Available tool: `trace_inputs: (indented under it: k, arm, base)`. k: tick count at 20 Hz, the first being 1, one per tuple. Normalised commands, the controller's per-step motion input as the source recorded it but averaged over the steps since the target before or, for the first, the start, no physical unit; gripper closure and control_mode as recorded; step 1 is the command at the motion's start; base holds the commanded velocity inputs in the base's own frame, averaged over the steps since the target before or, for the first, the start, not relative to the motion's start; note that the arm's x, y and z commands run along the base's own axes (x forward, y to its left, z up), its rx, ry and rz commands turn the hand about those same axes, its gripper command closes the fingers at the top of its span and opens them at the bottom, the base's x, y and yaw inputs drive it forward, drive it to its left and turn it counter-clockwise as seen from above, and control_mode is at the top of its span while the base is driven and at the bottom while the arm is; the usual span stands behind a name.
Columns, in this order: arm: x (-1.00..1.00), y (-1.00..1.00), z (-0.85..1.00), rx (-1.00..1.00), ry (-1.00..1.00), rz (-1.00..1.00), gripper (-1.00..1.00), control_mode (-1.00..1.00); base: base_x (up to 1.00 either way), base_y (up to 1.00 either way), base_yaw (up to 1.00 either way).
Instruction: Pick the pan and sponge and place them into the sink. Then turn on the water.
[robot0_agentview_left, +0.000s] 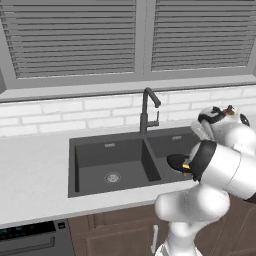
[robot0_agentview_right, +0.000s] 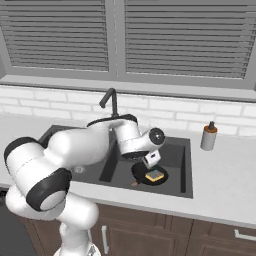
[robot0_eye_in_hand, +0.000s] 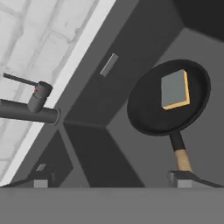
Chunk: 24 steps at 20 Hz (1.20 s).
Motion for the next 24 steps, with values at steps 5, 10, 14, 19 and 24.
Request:
trace_inputs:
  k: [5,10,14,19,24]
  arm:
    - [-0.45,0.07,0.61,-0.13,-0.01,0.01,-1.0,-1.0]
    - [-0.41,0.08,0.33,-0.19,0.0,0.03,-1.0,-1.0]
    - [-0.23,0.01,0.23,-0.24,0.0,0.16,-1.0,-1.0]
    - [-0.02,0.0,0.26,0.01,0.0,0.15,-1.0,-1.0]
    - [0.0,0.0,0.31,0.23,0.03,0.07,-1.0,-1.0]
  base:
    - [0.0,0.0,0.0]
    - [0.0,0.0,0.0]
    - [0.0,0.0,0.0]
    - [0.0,0.0,0.0]
    - [0.0,0.0,0.0]
